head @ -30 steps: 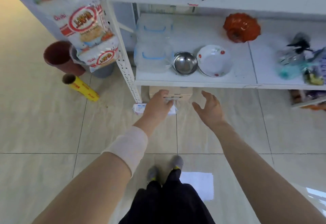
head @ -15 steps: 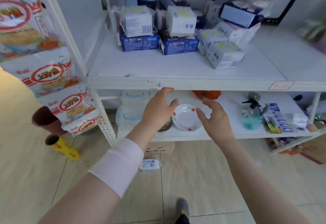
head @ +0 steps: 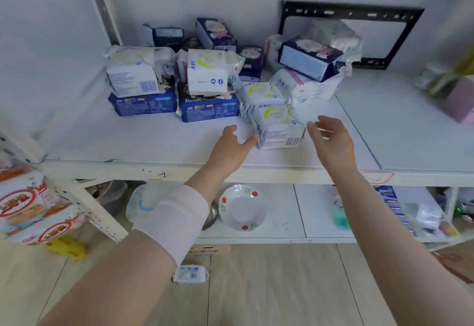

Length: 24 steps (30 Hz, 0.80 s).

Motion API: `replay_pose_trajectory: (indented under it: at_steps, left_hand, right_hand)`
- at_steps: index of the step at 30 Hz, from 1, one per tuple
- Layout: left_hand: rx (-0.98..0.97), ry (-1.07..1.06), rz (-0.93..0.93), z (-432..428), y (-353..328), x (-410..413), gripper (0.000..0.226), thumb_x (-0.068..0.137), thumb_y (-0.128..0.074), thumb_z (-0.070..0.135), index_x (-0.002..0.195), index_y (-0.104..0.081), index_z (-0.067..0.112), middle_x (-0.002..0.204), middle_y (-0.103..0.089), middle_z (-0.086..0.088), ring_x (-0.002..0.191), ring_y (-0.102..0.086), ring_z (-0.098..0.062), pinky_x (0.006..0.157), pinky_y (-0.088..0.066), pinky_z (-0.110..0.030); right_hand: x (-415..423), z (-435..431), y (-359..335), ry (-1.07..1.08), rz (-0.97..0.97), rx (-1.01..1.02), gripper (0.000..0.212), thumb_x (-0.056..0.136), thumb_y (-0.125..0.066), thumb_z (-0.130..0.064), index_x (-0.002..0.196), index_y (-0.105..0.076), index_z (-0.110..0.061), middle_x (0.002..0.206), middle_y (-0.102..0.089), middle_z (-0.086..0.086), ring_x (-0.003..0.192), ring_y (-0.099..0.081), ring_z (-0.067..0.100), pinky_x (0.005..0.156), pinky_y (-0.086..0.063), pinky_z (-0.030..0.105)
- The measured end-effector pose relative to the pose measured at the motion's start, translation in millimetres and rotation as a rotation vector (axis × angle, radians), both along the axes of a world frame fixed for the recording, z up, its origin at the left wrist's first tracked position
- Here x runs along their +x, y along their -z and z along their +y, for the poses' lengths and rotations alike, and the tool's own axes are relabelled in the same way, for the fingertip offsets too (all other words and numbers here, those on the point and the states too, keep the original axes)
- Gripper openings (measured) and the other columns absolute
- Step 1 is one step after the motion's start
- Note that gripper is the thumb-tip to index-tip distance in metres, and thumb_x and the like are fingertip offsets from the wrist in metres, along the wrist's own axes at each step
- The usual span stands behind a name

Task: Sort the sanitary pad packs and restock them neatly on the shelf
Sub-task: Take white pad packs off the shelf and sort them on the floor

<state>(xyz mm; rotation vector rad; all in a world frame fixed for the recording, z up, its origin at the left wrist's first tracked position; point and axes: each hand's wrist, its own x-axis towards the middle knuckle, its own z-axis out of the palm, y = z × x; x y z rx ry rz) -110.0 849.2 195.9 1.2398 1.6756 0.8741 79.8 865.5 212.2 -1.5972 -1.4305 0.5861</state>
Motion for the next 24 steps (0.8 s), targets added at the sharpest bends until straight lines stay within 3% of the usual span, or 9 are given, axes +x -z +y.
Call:
replay_pose_trajectory:
  at_steps: [3, 5, 8, 12, 14, 16, 19, 22, 24]
  left_hand:
    - [-0.019, -0.070, -0.067, 23, -5, 7, 0.081, 0.085, -0.055, 0.052, 0.144, -0.023, 0.007, 0.142, -0.041, -0.012, 0.124, -0.046, -0.026, 0.103, -0.040, -0.039]
    - [-0.033, -0.091, -0.081, 36, -8, 10, 0.082, 0.084, -0.055, 0.054, 0.142, -0.026, 0.004, 0.136, -0.045, -0.011, 0.117, -0.051, -0.025, 0.097, -0.046, -0.042]
    - [-0.094, -0.094, -0.150, 51, -12, 13, 0.064, 0.083, -0.058, 0.053, 0.127, -0.043, 0.009, 0.104, -0.053, -0.002, 0.102, -0.059, -0.022, 0.086, -0.053, -0.037]
    - [-0.178, -0.070, -0.230, 67, -16, 17, 0.060, 0.074, -0.066, 0.058, 0.105, -0.060, 0.006, 0.101, -0.067, -0.009, 0.090, -0.067, -0.022, 0.074, -0.058, -0.035]
    - [-0.214, -0.069, -0.231, 73, -16, 19, 0.057, 0.072, -0.069, 0.057, 0.096, -0.062, 0.005, 0.097, -0.068, -0.011, 0.085, -0.068, -0.023, 0.072, -0.058, -0.035]
    - [-0.224, -0.072, -0.221, 76, -15, 20, 0.048, 0.073, -0.071, 0.052, 0.088, -0.061, 0.007, 0.094, -0.068, -0.010, 0.081, -0.067, -0.021, 0.070, -0.058, -0.033]
    - [-0.234, -0.067, -0.232, 79, -9, 18, 0.049, 0.072, -0.073, 0.048, 0.100, -0.062, 0.010, 0.098, -0.069, -0.007, 0.085, -0.068, -0.019, 0.072, -0.058, -0.032]
    - [-0.253, -0.066, -0.262, 78, -10, 19, 0.056, 0.071, -0.074, 0.048, 0.111, -0.060, 0.011, 0.101, -0.069, -0.005, 0.085, -0.067, -0.016, 0.070, -0.057, -0.029]
    - [-0.259, -0.086, -0.245, 77, -11, 23, 0.064, 0.067, -0.074, 0.055, 0.112, -0.060, 0.012, 0.104, -0.069, -0.005, 0.090, -0.067, -0.017, 0.078, -0.056, -0.032]
  right_hand:
    - [8, 26, -7, 0.021, 0.063, -0.097, 0.040, 0.090, -0.055, -0.035, 0.123, -0.053, -0.013, 0.111, -0.056, -0.004, 0.094, -0.053, 0.011, 0.087, -0.040, 0.021]
    - [9, 43, -8, 0.006, 0.079, -0.158, 0.043, 0.090, -0.054, -0.038, 0.123, -0.054, -0.010, 0.119, -0.059, 0.000, 0.101, -0.057, 0.018, 0.095, -0.045, 0.031]
    - [7, 67, -11, -0.050, 0.064, -0.259, 0.045, 0.092, -0.051, -0.038, 0.116, -0.057, 0.000, 0.117, -0.061, 0.011, 0.108, -0.056, 0.029, 0.097, -0.045, 0.046]
    - [0, 94, -19, -0.094, 0.042, -0.316, 0.054, 0.090, -0.053, -0.043, 0.113, -0.059, 0.005, 0.115, -0.063, 0.017, 0.107, -0.058, 0.034, 0.096, -0.046, 0.048]
    - [-6, 108, -24, -0.132, 0.011, -0.357, 0.063, 0.089, -0.054, -0.044, 0.118, -0.053, 0.012, 0.117, -0.060, 0.024, 0.106, -0.059, 0.037, 0.096, -0.046, 0.049]
    - [-13, 124, -29, -0.198, -0.025, -0.446, 0.068, 0.085, -0.056, -0.050, 0.121, -0.054, 0.007, 0.121, -0.059, 0.022, 0.104, -0.060, 0.034, 0.095, -0.047, 0.047]
    - [-21, 144, -35, -0.311, -0.141, -0.545, 0.074, 0.081, -0.056, -0.059, 0.127, -0.049, -0.002, 0.127, -0.054, 0.010, 0.105, -0.058, 0.027, 0.095, -0.048, 0.041]
    - [-31, 159, -37, -0.399, -0.252, -0.572, 0.075, 0.083, -0.053, -0.059, 0.130, -0.045, -0.001, 0.125, -0.053, 0.011, 0.106, -0.058, 0.027, 0.095, -0.049, 0.038]
    - [-35, 165, -37, -0.435, -0.320, -0.607, 0.077, 0.083, -0.050, -0.063, 0.130, -0.044, -0.002, 0.123, -0.054, 0.012, 0.103, -0.060, 0.028, 0.094, -0.050, 0.039]
